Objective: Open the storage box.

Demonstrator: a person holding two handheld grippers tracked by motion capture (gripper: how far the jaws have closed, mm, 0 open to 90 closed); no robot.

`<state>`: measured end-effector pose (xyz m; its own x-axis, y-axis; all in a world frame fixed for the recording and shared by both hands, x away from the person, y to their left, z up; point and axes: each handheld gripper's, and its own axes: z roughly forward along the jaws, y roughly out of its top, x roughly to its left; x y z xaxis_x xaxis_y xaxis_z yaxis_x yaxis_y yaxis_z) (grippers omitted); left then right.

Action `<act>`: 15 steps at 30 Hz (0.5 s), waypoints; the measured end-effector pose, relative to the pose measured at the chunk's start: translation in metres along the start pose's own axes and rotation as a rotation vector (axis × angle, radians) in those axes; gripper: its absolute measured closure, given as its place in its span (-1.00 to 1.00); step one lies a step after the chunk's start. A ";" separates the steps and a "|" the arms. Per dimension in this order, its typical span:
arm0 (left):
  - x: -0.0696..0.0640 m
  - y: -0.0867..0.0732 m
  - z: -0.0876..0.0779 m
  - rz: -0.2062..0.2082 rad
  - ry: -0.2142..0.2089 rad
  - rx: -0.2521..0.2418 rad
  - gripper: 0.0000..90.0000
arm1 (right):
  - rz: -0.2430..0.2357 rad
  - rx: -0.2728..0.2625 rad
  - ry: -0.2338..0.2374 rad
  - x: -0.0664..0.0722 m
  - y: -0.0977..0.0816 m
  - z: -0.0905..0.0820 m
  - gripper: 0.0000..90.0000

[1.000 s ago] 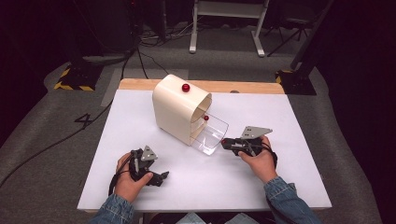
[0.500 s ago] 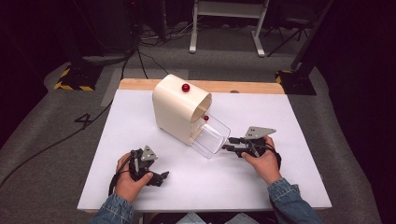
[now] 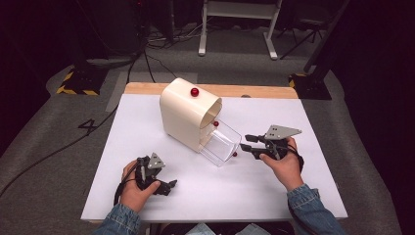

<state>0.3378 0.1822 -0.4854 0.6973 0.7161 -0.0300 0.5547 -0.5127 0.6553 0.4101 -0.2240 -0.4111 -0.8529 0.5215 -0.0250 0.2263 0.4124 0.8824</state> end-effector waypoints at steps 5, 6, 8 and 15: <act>0.000 0.000 0.000 0.000 0.000 0.000 -1.00 | -0.033 -0.022 0.006 0.003 0.024 -0.002 0.25; 0.000 0.000 0.000 0.000 0.000 0.000 -1.00 | -0.039 -0.025 0.006 0.003 0.027 -0.002 0.24; 0.000 0.000 0.000 0.000 0.000 -0.001 -1.00 | -0.047 -0.031 0.010 0.004 0.037 0.001 0.24; 0.000 -0.001 0.000 -0.001 0.000 -0.006 -1.00 | -0.068 -0.034 0.035 0.008 0.055 0.018 0.25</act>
<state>0.3371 0.1824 -0.4860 0.6967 0.7167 -0.0306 0.5527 -0.5091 0.6598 0.4239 -0.1837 -0.3711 -0.8818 0.4665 -0.0694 0.1517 0.4199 0.8948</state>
